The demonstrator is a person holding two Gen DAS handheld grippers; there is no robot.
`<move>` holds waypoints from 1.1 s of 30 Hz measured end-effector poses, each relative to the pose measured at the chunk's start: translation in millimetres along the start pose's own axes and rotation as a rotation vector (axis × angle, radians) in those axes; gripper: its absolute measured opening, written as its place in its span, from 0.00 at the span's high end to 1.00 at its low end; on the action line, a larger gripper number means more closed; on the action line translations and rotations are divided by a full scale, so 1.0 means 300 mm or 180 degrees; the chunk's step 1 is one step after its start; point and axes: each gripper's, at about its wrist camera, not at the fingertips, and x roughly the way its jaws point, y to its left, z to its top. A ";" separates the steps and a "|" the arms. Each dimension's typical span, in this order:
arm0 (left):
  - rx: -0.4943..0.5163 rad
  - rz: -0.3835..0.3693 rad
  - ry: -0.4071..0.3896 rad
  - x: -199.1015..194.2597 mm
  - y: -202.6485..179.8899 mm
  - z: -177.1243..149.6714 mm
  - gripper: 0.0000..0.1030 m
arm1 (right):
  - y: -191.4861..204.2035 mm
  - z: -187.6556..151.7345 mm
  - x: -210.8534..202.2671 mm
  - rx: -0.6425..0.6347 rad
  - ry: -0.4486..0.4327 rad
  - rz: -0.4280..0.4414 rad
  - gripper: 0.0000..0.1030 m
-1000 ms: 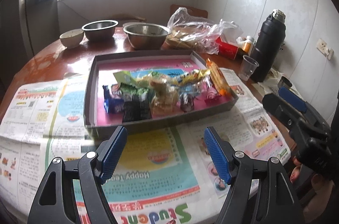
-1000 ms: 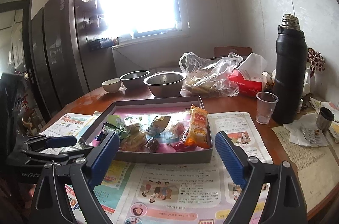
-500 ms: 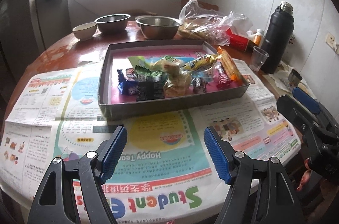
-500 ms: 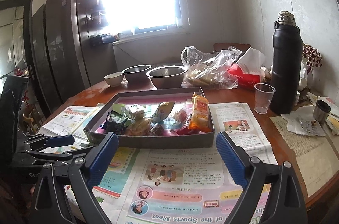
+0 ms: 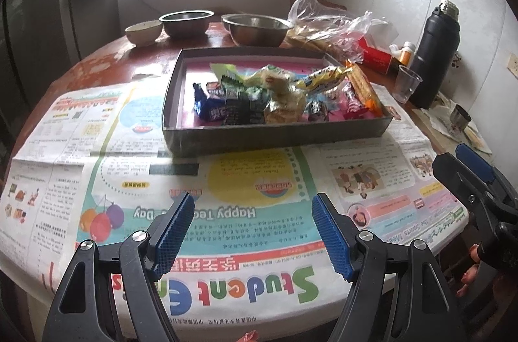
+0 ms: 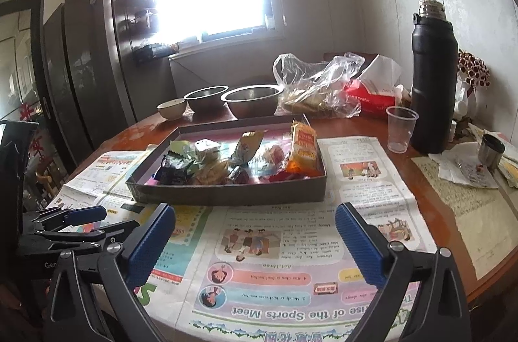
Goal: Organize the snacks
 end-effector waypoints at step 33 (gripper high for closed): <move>0.0019 0.0029 0.0071 0.030 -0.010 -0.029 0.26 | 0.034 -0.069 0.033 -0.0012 0.0179 0.0033 0.02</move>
